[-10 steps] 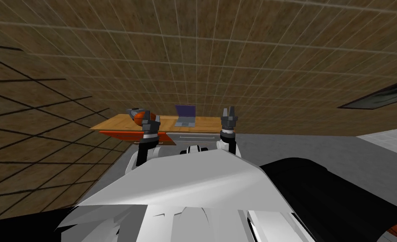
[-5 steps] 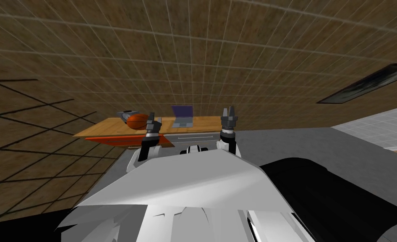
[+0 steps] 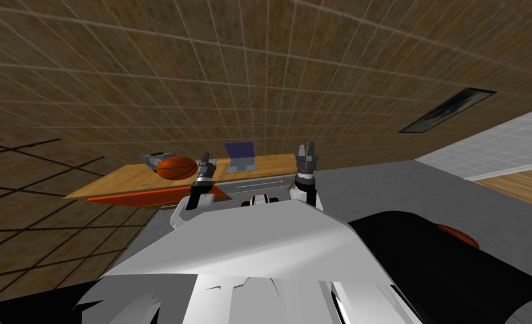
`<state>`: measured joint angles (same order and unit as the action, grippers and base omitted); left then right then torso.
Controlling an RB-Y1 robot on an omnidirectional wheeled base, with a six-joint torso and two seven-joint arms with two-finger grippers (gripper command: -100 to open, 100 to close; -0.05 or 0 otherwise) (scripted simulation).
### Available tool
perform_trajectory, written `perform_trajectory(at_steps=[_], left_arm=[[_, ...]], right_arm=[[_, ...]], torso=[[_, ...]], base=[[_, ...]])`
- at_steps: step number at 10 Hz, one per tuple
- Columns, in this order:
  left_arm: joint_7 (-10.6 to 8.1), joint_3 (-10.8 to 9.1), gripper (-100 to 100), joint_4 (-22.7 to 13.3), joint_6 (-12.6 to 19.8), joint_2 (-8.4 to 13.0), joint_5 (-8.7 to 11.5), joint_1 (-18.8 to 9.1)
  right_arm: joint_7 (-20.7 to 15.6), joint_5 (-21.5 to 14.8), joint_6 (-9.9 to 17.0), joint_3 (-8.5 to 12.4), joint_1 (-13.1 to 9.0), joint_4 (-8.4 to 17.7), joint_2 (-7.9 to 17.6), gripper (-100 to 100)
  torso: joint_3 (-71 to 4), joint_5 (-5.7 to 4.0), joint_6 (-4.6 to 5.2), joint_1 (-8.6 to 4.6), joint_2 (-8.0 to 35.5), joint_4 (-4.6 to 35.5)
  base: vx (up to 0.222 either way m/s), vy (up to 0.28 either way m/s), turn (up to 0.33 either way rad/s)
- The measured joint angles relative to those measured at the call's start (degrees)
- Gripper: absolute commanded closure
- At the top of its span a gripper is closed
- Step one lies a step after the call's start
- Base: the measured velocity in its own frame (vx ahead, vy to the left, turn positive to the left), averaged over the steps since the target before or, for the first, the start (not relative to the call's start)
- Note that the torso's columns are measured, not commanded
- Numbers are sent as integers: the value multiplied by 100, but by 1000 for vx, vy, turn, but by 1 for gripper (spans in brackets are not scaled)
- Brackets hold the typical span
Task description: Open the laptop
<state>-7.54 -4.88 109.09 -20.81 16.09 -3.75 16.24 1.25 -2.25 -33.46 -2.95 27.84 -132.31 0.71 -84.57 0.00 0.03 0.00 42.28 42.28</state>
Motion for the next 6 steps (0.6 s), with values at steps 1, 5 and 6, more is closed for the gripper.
perform_trajectory(at_steps=[1,5,6], left_arm=[[-8,-45,-100,-161,98,111,0,-148],[-40,-170,-100,-736,146,375,18,-355],[-41,-185,-100,-857,178,407,15,-413]], right_arm=[[0,0,0,0,0,0,0,0],[0,0,0,0,0,0,0,0],[0,0,0,0,1,0,0,0]], torso=[[0,0,0,1,0,0],[0,-1,0,-1,0,0],[0,0,-4,-1,0,0]], base=[[-2,24,-124],[-3,14,-135],[-3,14,-211]])
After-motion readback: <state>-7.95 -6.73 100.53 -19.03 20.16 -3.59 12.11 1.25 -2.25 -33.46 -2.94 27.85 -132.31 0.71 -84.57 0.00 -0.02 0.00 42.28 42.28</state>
